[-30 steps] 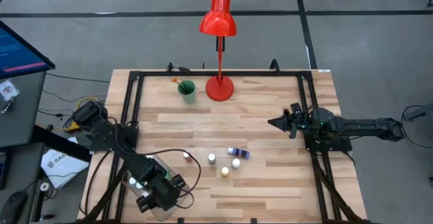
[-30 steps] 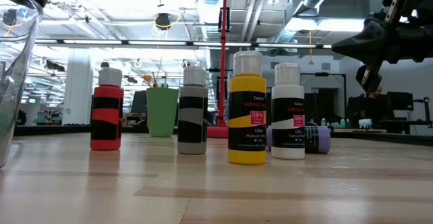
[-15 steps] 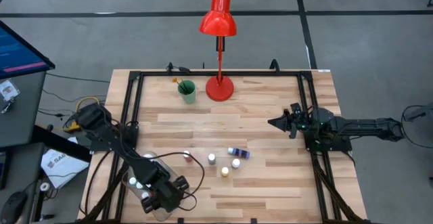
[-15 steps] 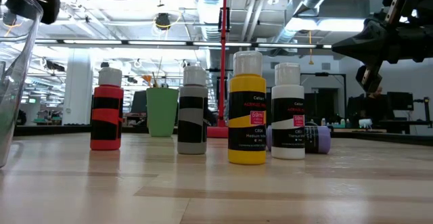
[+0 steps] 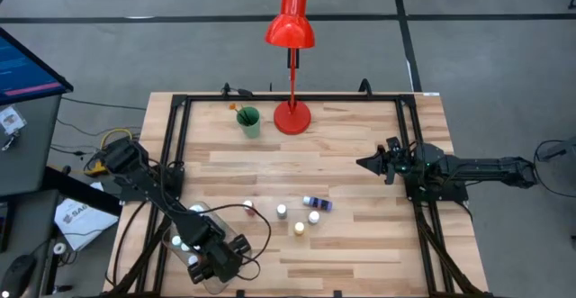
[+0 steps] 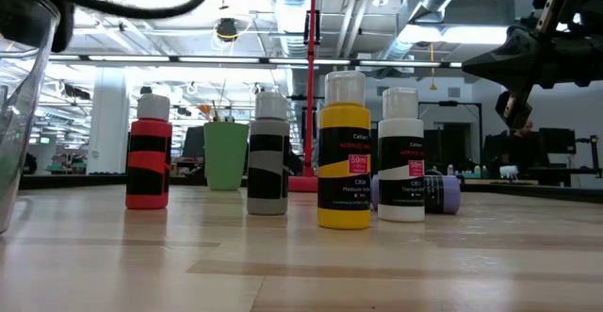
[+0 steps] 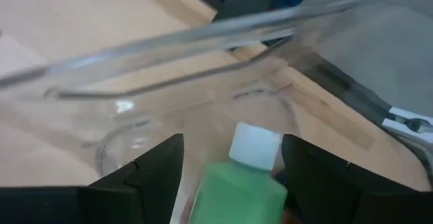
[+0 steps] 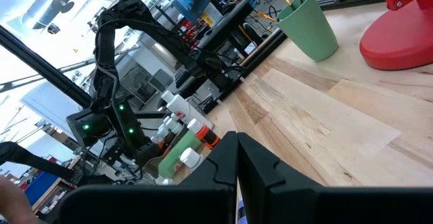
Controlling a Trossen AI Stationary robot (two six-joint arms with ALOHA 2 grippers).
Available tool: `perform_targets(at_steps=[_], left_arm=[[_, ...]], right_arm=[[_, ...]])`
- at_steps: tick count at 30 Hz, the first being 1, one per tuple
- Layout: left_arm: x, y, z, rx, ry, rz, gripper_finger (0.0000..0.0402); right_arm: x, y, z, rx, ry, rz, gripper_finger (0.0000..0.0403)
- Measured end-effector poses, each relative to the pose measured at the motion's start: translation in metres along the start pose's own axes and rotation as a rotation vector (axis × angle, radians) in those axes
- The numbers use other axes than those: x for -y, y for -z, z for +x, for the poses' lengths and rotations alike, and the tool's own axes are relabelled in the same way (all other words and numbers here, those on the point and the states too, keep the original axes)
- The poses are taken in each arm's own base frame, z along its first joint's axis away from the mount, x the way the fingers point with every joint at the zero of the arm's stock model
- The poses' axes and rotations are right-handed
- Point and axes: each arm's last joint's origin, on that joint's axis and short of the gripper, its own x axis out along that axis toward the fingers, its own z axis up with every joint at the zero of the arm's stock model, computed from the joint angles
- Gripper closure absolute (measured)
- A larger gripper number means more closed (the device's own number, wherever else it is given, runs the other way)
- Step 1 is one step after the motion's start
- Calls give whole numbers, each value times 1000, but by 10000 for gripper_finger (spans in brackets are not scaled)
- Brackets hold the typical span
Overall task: Pick & Place Paint Supplies
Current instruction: Adjust the light green coloring bottle in the transparent bin
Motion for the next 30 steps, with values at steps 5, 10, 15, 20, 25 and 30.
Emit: perform_targets(at_steps=[5, 10, 15, 20, 25, 30], left_arm=[[3, 1, 1, -4, 4, 17, 163], [3, 2, 3, 15, 19, 22, 169], [5, 8, 10, 56, 85, 24, 195], [5, 7, 11, 76, 87, 32, 205], [5, 11, 14, 92, 80, 99, 189], [5, 11, 10, 89, 52, 90, 170]], right_arm=[[0, 0, 0, 0, 0, 0, 403], [0, 0, 0, 0, 0, 0, 403], [0, 0, 0, 0, 0, 0, 403], [0, 0, 0, 0, 0, 0, 403], [0, 0, 0, 0, 0, 0, 403], [0, 0, 0, 0, 0, 0, 403]])
